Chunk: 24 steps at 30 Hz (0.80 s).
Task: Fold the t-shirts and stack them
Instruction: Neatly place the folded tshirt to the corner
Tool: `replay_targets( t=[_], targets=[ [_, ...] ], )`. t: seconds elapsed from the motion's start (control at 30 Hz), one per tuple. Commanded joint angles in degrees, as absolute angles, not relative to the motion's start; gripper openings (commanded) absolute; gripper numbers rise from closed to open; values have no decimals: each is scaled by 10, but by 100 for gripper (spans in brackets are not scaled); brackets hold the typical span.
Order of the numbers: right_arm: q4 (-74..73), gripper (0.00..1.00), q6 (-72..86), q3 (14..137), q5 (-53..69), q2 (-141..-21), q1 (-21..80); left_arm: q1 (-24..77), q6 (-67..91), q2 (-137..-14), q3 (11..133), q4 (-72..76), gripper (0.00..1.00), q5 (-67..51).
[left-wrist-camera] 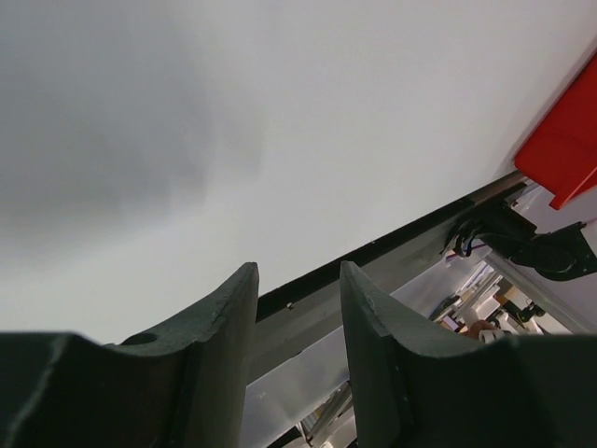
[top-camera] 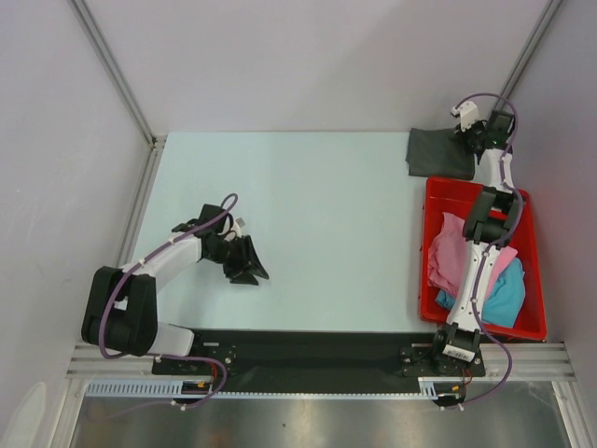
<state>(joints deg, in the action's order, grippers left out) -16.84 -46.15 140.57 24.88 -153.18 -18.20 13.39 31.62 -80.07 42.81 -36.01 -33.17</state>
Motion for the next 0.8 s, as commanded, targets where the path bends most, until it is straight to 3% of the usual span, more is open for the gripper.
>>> replay_targets(
  t=[0.0,0.6,0.7,0.73,0.77],
  targets=[
    [-97,0,-461,1418,215,-1545,-171,135,320,-768,417,-352,46,-337],
    [-37,0,-481,1417,199,-1552,-172,135,304,-736,396,-374,47,-338],
    [-23,29,-473,1403,171,-1545,-172,135,301,-730,391,-375,47,-340],
    [-18,49,-469,1403,161,-1542,-171,135,302,-727,389,-374,47,-342],
    [-11,57,-465,1399,145,-1539,-171,135,302,-724,388,-374,47,-344]
  ],
)
